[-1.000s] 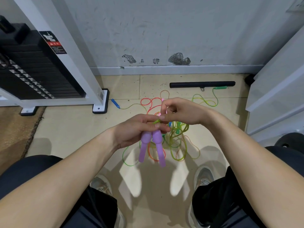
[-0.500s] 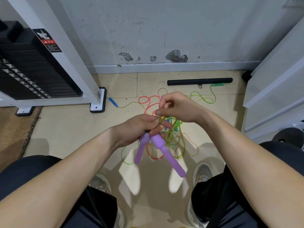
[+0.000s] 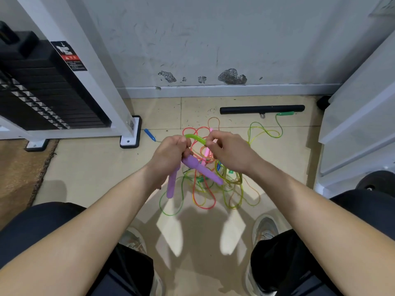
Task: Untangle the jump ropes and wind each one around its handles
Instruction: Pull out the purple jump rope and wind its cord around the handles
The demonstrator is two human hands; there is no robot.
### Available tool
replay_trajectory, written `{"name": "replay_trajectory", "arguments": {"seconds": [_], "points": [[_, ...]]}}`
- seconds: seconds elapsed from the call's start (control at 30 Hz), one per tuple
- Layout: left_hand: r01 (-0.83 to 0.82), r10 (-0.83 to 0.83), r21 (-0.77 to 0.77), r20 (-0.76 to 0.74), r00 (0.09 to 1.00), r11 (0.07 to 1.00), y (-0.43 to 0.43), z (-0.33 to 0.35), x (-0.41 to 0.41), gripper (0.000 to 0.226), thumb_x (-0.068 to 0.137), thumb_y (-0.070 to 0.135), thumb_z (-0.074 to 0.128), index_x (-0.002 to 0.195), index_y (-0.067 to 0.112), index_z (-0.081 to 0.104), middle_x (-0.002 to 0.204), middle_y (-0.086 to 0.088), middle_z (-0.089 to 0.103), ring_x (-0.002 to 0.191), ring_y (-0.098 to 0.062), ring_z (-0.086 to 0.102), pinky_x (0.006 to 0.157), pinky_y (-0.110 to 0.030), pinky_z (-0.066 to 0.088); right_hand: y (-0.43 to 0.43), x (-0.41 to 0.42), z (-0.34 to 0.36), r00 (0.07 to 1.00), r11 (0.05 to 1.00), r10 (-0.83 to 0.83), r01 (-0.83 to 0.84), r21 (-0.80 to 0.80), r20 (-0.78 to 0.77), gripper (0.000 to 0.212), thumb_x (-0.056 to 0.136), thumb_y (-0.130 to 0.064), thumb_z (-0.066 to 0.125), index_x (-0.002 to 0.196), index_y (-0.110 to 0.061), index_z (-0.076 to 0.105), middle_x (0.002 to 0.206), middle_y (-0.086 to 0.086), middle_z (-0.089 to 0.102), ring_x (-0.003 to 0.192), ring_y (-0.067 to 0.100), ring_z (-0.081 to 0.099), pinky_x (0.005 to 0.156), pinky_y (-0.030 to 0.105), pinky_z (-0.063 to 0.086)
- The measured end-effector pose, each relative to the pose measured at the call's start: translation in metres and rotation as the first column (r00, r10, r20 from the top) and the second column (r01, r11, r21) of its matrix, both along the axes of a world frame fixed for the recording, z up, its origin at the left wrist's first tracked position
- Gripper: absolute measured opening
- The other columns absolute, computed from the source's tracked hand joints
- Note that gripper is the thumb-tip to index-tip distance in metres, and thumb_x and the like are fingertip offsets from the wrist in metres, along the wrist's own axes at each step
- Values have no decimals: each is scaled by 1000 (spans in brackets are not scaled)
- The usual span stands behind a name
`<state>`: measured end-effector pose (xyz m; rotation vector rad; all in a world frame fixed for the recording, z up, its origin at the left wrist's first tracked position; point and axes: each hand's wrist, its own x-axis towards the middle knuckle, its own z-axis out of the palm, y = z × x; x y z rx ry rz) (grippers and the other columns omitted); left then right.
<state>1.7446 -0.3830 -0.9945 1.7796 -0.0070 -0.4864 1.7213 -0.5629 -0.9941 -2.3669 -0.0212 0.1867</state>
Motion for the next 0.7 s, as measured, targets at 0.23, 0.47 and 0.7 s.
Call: {"name": "replay_trajectory", "arguments": {"seconds": [0.23,0.47,0.7], "points": [[-379,382,48,-140,914,924,-20,-9,-10,35,107,16,36,80,11,57,65,1,54,48,-7,47,46,-19,38,53,-25,-24,978,934,169,-199,-297,-122,25,99,-20,44,123,-12,44,101,11,57,85,33,56,65,37,36],[-423,360,-241,-267,894,874,-18,-16,-3,31,108,22,41,87,10,60,71,2,73,73,-10,69,76,-26,52,50,-21,-10,983,994,111,-113,-5,-146,36,99,-35,34,123,-11,43,95,13,65,84,32,61,70,39,47],[-415,408,-216,-81,910,884,-25,-19,-9,27,107,33,41,106,16,61,104,3,77,104,-44,67,92,-57,55,82,-47,-10,967,809,-207,255,529,-149,31,89,-7,44,99,-30,63,69,-9,57,64,14,55,63,29,45]]}}
